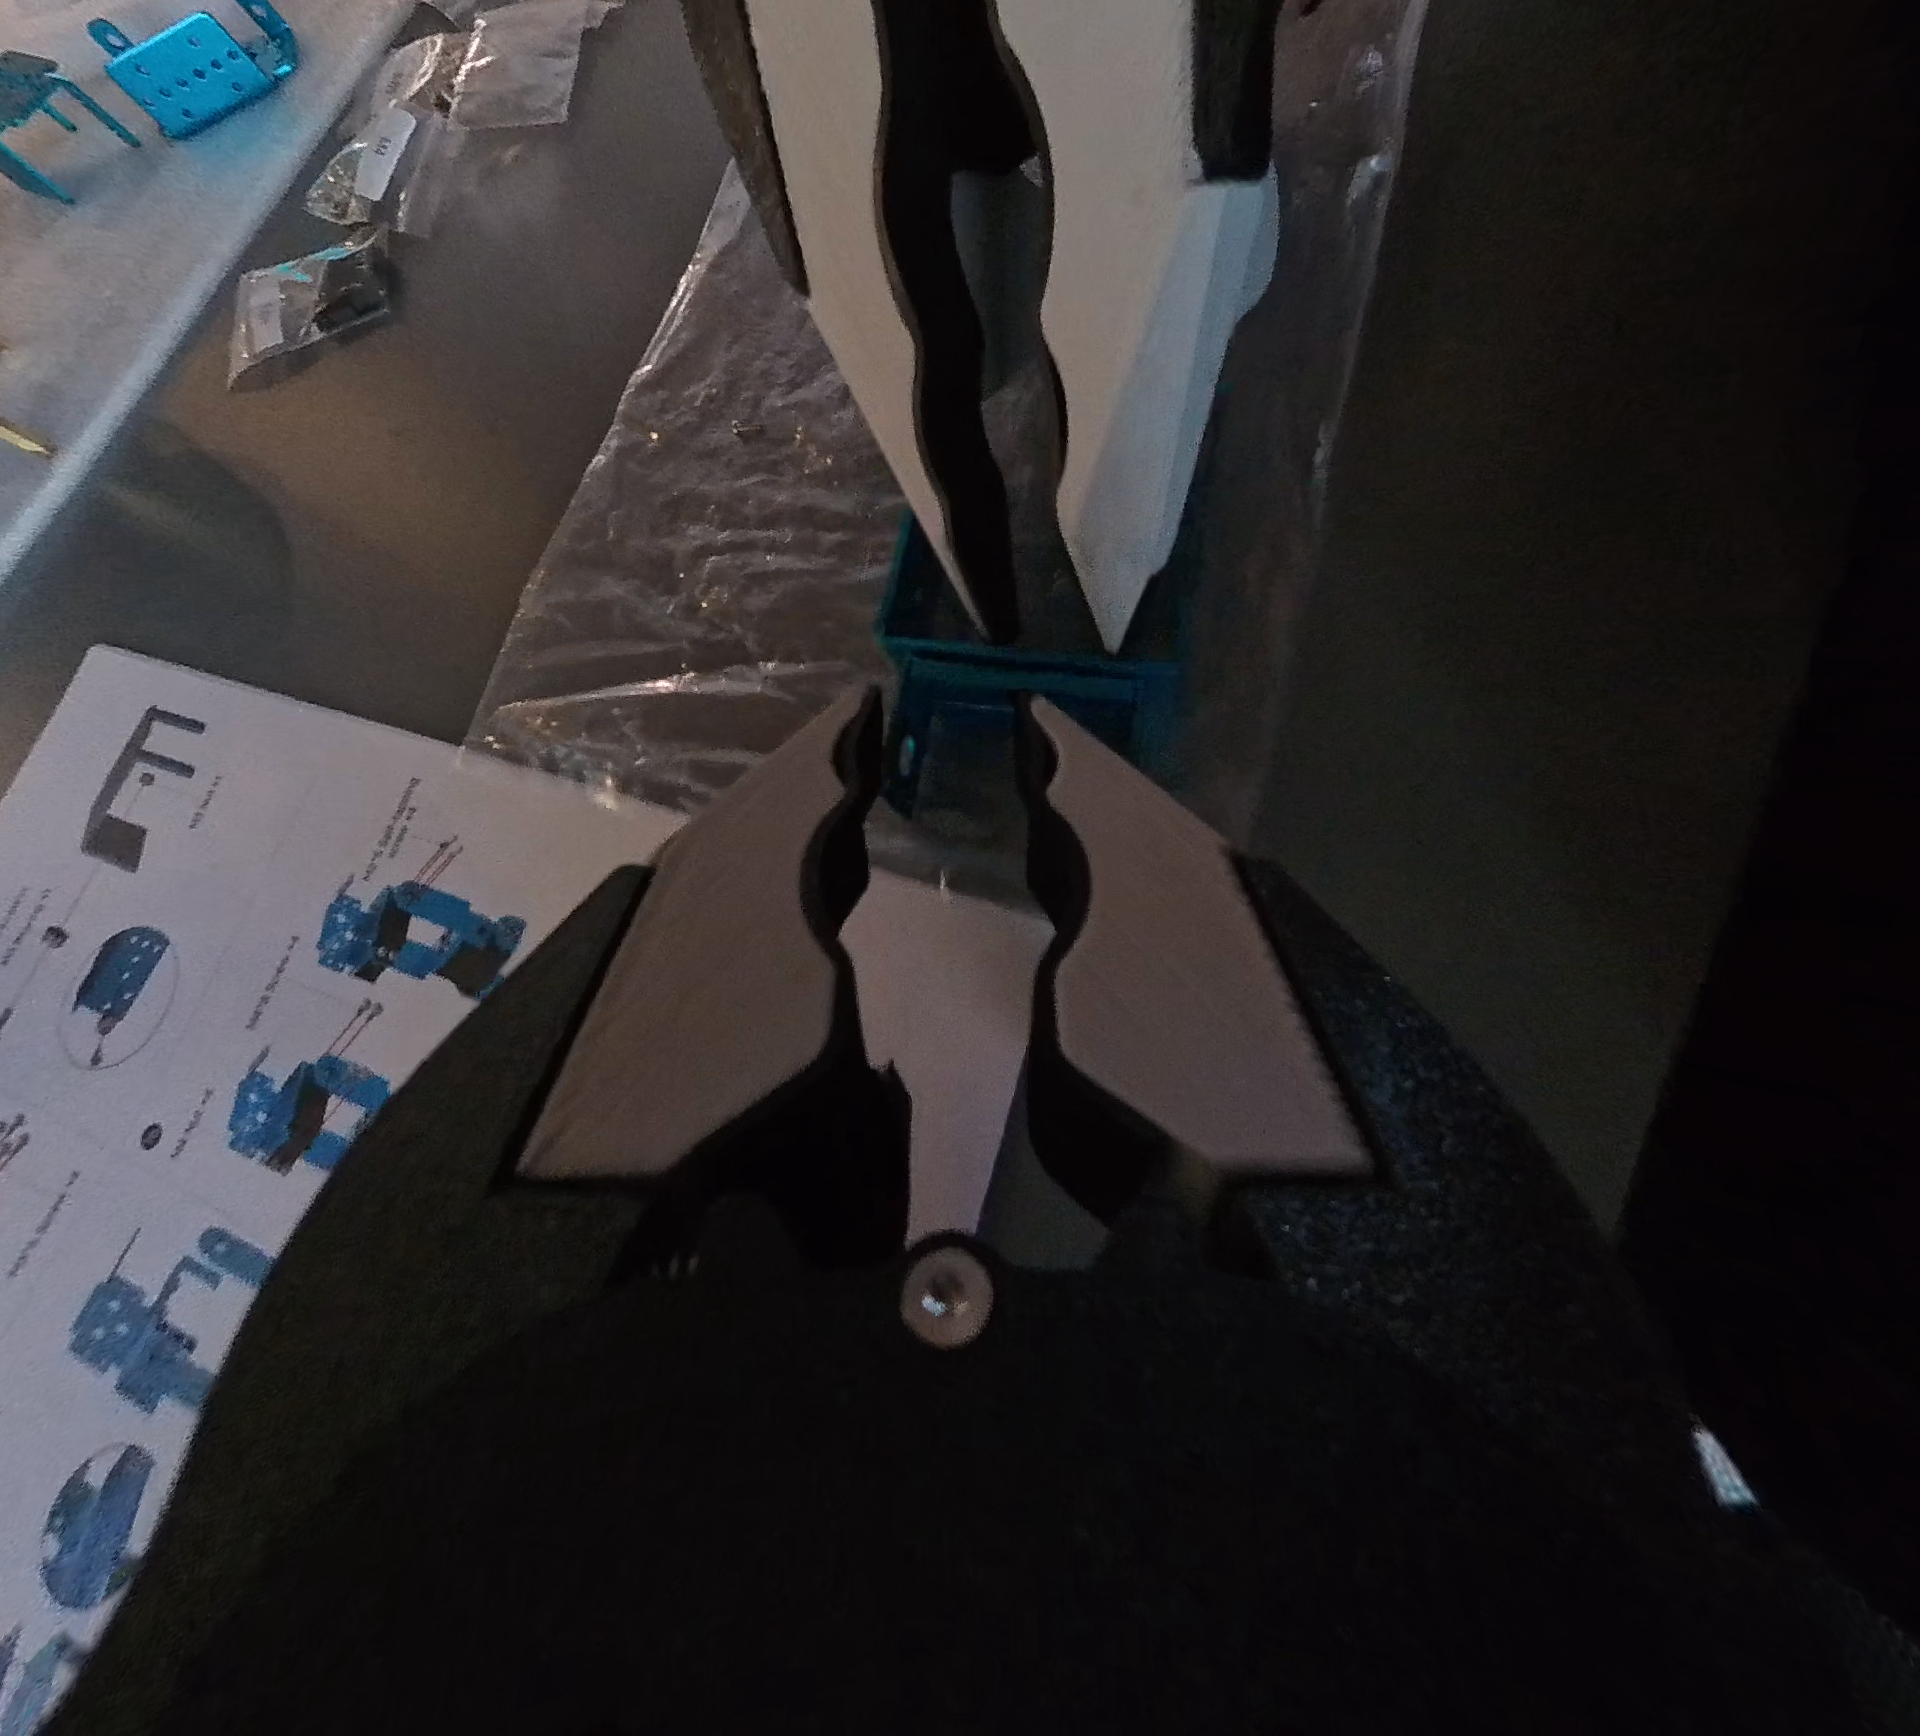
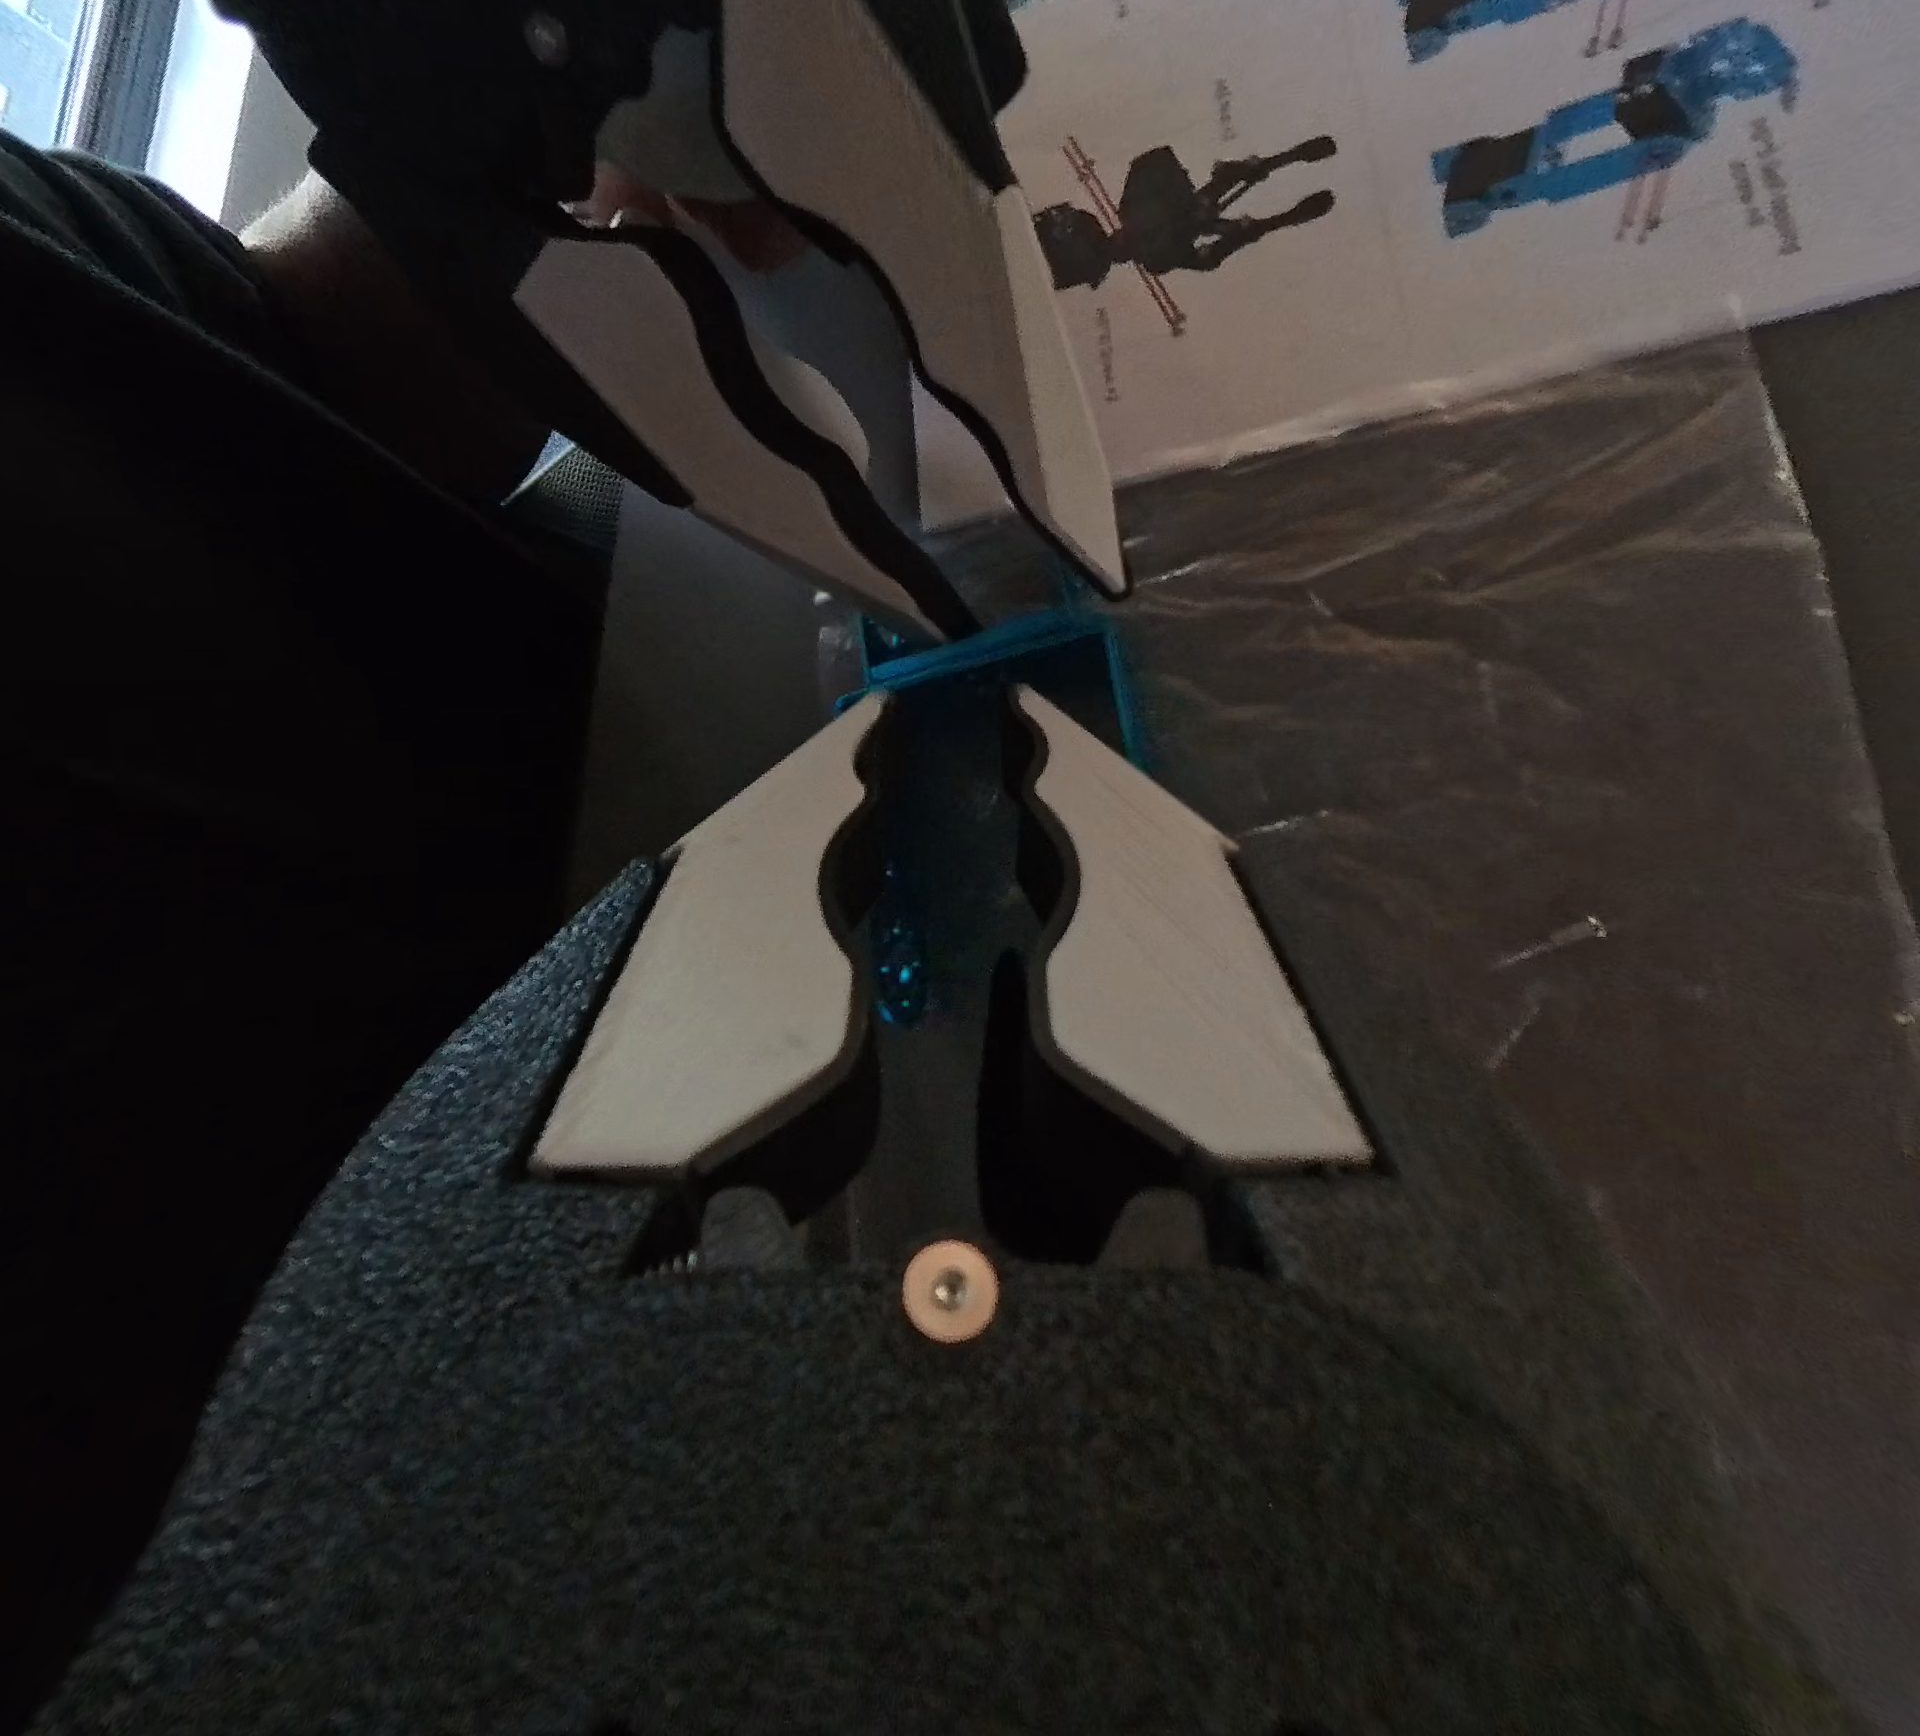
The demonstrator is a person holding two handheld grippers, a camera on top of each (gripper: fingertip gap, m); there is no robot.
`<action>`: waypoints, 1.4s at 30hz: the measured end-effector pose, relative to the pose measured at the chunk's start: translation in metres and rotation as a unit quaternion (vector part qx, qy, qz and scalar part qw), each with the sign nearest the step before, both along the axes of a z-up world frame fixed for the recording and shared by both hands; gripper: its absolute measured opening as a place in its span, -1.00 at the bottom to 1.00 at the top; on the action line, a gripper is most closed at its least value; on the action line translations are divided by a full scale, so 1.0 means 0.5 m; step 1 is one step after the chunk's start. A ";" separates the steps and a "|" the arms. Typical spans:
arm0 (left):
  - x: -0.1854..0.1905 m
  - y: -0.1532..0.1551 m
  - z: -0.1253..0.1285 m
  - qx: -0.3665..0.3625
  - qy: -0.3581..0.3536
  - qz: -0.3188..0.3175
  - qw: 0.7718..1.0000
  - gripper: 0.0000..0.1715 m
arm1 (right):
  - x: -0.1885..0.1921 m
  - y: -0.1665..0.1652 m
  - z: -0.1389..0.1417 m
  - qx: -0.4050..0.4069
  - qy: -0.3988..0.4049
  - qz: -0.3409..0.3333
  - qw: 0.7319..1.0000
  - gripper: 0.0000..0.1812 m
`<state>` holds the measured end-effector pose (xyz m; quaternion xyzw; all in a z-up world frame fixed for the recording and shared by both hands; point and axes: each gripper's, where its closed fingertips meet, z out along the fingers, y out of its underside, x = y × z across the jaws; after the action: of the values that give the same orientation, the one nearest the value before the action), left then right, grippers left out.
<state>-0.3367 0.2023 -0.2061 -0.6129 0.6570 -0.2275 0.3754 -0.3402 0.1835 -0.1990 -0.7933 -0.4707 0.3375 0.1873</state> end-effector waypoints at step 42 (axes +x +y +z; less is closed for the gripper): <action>-0.024 0.008 0.011 -0.005 -0.007 0.001 1.000 -0.69 | 0.026 0.009 -0.035 0.132 -0.097 0.115 0.980 -0.81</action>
<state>-0.3489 0.2064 -0.2006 -0.6136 0.6528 -0.2347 0.3771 -0.3271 0.1879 -0.2164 -0.7310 -0.6154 0.2131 0.2035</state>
